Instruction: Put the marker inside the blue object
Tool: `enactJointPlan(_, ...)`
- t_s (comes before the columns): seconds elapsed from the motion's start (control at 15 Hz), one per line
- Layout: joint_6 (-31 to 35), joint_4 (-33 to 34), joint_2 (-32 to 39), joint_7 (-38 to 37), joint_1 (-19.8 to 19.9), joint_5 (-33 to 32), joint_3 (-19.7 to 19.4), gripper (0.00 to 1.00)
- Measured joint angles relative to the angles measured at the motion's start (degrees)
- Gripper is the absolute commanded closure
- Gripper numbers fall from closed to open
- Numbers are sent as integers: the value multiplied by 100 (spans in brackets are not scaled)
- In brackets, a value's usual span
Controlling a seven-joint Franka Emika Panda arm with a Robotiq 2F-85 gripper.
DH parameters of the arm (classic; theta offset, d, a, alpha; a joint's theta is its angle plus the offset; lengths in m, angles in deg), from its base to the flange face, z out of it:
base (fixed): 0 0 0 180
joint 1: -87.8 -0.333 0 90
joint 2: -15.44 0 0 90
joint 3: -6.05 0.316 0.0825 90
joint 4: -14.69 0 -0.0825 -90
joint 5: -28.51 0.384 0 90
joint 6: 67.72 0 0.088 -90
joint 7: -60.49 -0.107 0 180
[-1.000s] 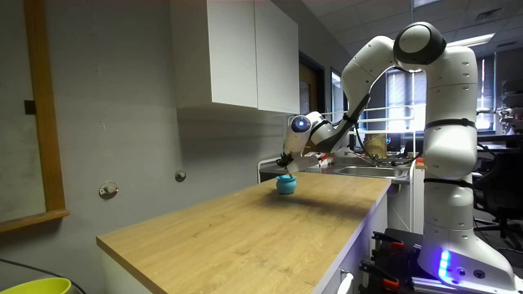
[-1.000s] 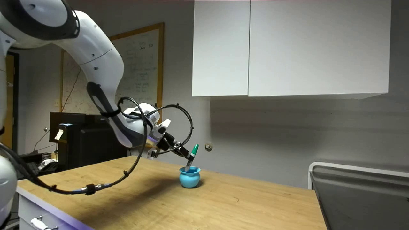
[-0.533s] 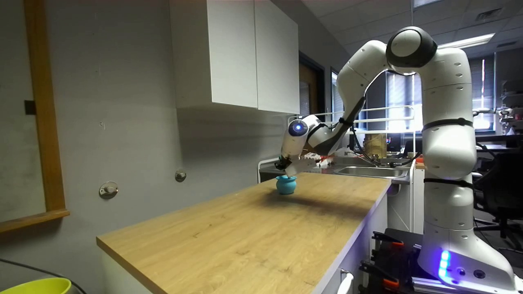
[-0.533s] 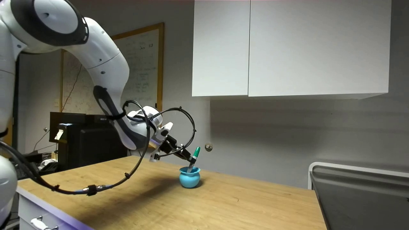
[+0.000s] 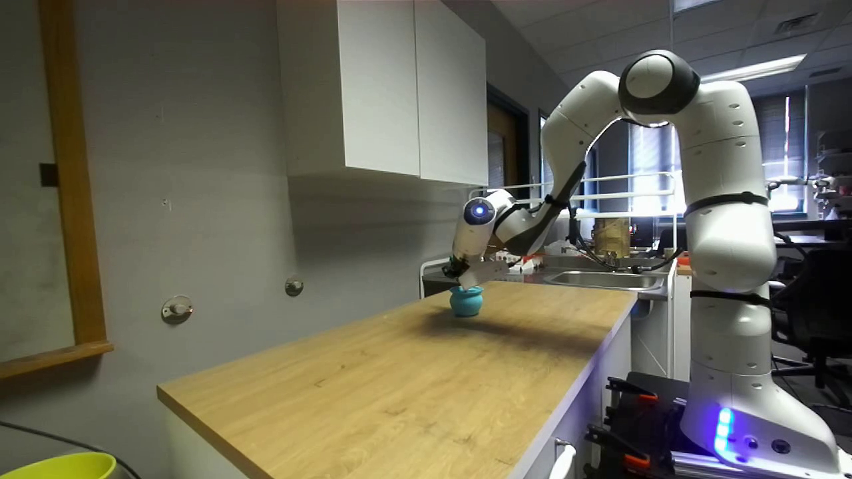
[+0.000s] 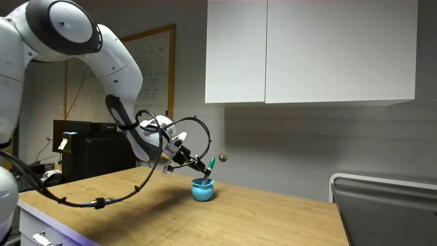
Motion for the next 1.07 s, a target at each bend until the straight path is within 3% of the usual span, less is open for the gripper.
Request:
enactJointPlan(0.13,0,26,49,-4,-10,0,0,52)
enactJointPlan(0.53,0,84,102,-7,-26,0,0,5)
enactJointPlan(0.6,0,91,102,-8,-30,0,0,1)
enactJointPlan(1.07,3,123,90,-14,-42,5,0,0)
